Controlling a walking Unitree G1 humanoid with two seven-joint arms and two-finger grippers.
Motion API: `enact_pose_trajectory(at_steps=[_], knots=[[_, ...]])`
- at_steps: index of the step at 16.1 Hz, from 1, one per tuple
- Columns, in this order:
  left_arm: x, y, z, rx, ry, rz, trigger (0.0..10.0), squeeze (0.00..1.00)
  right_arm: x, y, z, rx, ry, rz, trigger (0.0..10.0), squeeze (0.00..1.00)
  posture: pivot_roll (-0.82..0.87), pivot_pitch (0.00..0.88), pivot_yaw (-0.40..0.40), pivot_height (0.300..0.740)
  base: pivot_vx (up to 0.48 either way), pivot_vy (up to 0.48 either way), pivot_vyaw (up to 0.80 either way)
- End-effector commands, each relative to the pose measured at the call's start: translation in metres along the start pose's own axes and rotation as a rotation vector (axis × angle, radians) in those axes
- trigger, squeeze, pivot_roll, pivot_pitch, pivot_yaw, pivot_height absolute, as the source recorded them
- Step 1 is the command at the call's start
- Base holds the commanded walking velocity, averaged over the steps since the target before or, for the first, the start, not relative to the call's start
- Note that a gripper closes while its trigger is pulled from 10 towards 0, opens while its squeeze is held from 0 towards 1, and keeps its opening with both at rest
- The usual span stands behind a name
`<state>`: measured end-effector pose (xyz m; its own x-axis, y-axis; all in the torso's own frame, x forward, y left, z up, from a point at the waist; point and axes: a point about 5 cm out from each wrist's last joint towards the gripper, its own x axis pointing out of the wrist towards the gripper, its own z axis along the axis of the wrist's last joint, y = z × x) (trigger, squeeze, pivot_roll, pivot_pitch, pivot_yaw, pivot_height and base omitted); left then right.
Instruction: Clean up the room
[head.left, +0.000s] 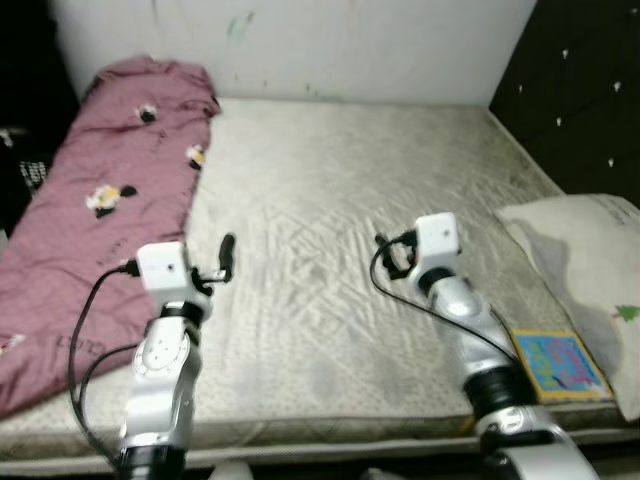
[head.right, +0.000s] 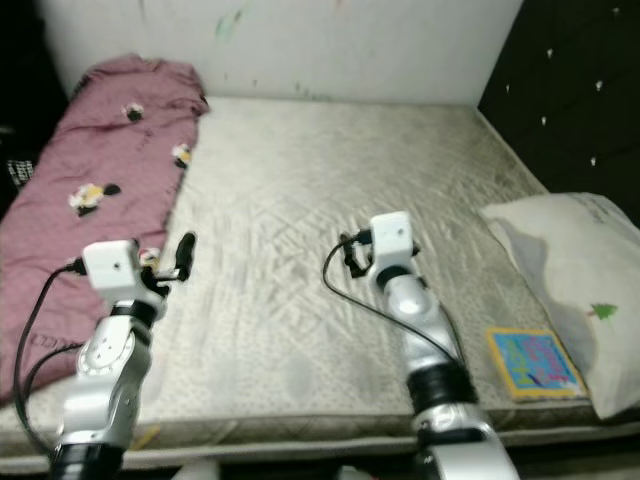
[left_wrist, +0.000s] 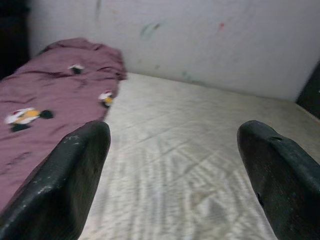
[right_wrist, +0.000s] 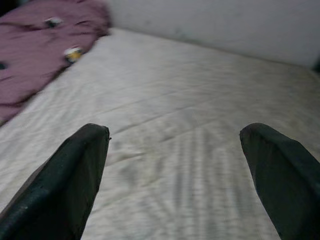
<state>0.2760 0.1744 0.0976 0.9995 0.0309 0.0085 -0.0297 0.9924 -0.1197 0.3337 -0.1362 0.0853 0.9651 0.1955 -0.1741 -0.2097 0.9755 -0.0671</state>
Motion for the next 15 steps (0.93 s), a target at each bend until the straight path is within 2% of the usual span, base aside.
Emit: enact_pose_trajectory(at_steps=[1,15], knots=[[0.0016,0.0013,0.0008,0.002,0.005,0.005,10.0,0.00,0.0032,0.0011,0.0080,-0.011,-0.020,0.008,10.0,0.00,-0.01,0.000,-0.051,0.740,0.000,0.480,0.00],[0.0017,0.0026,0.0006,0.004,0.005,0.013,10.0,0.00,0.0033,0.0053,0.0109,-0.023,-0.050,0.037,10.0,0.00,0.00,0.000,-0.058,0.740,0.000,0.480,0.00]])
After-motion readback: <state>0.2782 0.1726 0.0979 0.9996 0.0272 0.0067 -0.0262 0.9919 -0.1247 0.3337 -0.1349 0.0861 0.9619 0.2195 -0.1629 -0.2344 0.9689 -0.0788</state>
